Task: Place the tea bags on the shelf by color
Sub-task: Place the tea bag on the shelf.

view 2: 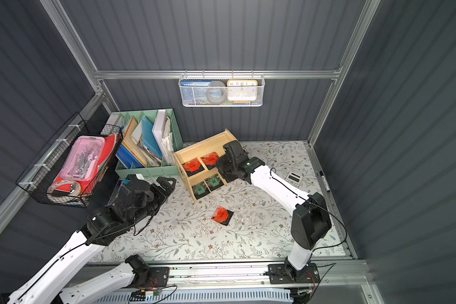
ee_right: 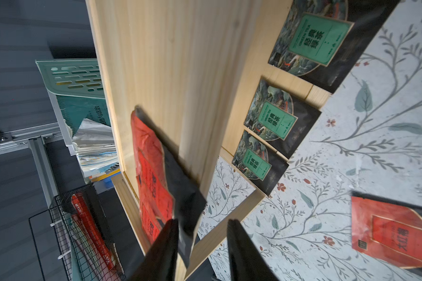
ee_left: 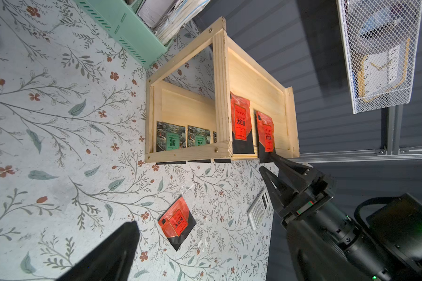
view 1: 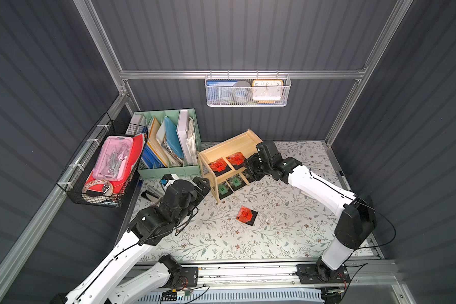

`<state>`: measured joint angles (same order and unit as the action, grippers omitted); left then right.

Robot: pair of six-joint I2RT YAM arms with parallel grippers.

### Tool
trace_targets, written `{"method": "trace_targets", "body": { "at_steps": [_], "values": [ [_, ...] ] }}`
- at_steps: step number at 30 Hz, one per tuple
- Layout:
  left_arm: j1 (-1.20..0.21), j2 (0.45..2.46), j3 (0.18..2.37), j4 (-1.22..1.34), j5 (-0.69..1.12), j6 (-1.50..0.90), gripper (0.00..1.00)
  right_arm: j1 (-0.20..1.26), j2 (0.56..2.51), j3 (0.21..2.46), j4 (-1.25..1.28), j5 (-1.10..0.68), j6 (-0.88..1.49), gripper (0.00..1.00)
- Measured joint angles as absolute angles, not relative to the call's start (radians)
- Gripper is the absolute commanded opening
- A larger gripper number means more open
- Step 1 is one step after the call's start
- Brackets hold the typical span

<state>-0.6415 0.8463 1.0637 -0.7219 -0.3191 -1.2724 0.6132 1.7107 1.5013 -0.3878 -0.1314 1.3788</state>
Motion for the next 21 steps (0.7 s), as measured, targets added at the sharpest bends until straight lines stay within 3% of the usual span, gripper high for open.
{"method": "trace_targets", "body": {
  "at_steps": [21],
  "values": [
    [-0.641,0.846,1.063,-0.722,-0.323,-1.272,1.0,0.613,1.743,1.568,-0.359,-0.159,1.374,0.38]
  ]
}}
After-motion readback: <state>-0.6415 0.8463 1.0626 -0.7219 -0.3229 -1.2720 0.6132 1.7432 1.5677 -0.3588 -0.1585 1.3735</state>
